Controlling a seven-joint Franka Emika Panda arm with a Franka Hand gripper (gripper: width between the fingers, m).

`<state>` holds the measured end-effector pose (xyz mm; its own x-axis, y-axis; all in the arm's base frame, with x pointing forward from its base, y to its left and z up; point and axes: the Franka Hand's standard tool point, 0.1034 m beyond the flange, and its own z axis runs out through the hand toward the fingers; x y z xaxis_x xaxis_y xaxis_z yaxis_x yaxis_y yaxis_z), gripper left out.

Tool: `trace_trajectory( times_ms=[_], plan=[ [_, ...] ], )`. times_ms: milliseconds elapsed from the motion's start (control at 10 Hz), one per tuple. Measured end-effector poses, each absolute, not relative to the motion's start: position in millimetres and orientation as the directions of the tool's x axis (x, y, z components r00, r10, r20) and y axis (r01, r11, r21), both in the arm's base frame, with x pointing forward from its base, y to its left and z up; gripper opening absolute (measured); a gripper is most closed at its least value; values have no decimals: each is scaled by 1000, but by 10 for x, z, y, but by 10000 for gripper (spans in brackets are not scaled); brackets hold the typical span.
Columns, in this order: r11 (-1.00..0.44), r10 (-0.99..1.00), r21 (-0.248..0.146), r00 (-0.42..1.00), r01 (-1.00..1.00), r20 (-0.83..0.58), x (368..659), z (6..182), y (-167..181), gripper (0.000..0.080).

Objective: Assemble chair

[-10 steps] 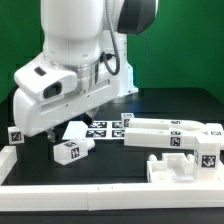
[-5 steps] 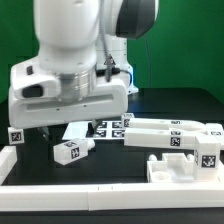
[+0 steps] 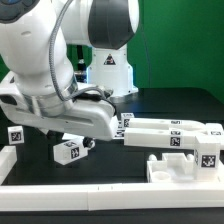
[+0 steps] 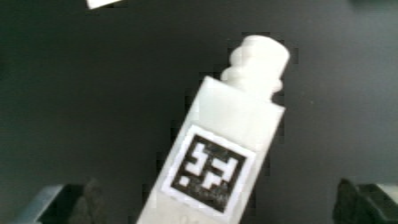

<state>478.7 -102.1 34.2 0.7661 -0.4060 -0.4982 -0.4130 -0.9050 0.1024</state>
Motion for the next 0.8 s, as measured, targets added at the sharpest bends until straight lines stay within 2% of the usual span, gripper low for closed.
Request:
trace_trajectory(
  times_ms=[100, 200, 400, 500, 700, 800],
  plan=[
    [-906, -399, 92, 760, -413, -513, 4764, 339, -1017, 649],
    [-871, -433, 73, 688, -486, -583, 4720, 332, -1020, 649],
    [-842, -446, 59, 629, -536, -637, 4737, 278, -1074, 649],
    [-826, -419, 59, 542, -560, -728, 4663, 279, -1078, 649],
    [-830, -385, 70, 476, -554, -790, 4708, 240, -1157, 649],
    [-831, -355, 79, 417, -550, -837, 4623, 251, -1149, 649]
  ],
)
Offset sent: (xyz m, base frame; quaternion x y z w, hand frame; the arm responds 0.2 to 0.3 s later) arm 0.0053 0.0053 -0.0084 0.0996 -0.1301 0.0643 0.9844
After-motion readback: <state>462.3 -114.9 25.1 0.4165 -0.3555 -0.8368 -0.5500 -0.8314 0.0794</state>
